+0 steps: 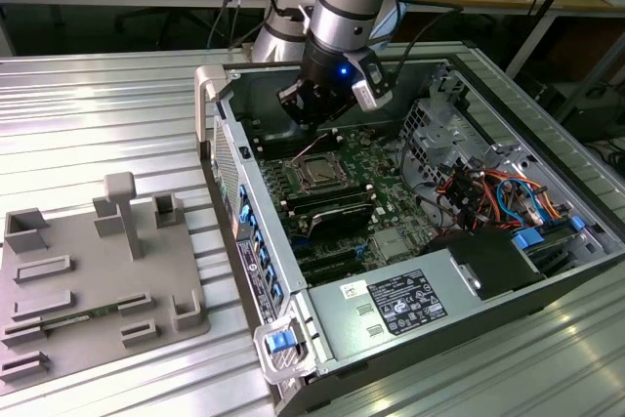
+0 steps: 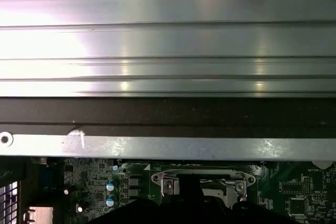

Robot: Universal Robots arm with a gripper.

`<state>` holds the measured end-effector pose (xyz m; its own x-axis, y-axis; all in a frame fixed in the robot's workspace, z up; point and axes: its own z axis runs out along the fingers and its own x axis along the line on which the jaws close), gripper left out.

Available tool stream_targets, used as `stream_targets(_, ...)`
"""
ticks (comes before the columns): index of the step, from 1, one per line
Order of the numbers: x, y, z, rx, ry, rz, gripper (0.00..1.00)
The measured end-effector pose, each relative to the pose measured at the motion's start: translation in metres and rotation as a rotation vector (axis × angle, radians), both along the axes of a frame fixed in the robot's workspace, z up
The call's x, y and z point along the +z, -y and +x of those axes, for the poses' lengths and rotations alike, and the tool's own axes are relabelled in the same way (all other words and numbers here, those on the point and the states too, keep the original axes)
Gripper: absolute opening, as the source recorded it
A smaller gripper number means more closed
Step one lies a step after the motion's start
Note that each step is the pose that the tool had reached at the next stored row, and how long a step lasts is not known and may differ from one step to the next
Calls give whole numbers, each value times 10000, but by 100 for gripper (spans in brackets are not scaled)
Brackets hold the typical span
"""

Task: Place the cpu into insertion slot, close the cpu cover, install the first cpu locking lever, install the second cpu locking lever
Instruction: 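Install the first cpu locking lever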

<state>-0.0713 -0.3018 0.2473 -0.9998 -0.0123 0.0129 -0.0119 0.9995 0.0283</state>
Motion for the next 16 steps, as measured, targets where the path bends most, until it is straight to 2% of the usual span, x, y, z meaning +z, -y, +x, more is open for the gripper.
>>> stream_targets(6,-43,-25,115,222,0,0,11)
stream_targets(16,-58,-43,111,456,7,-2,11)
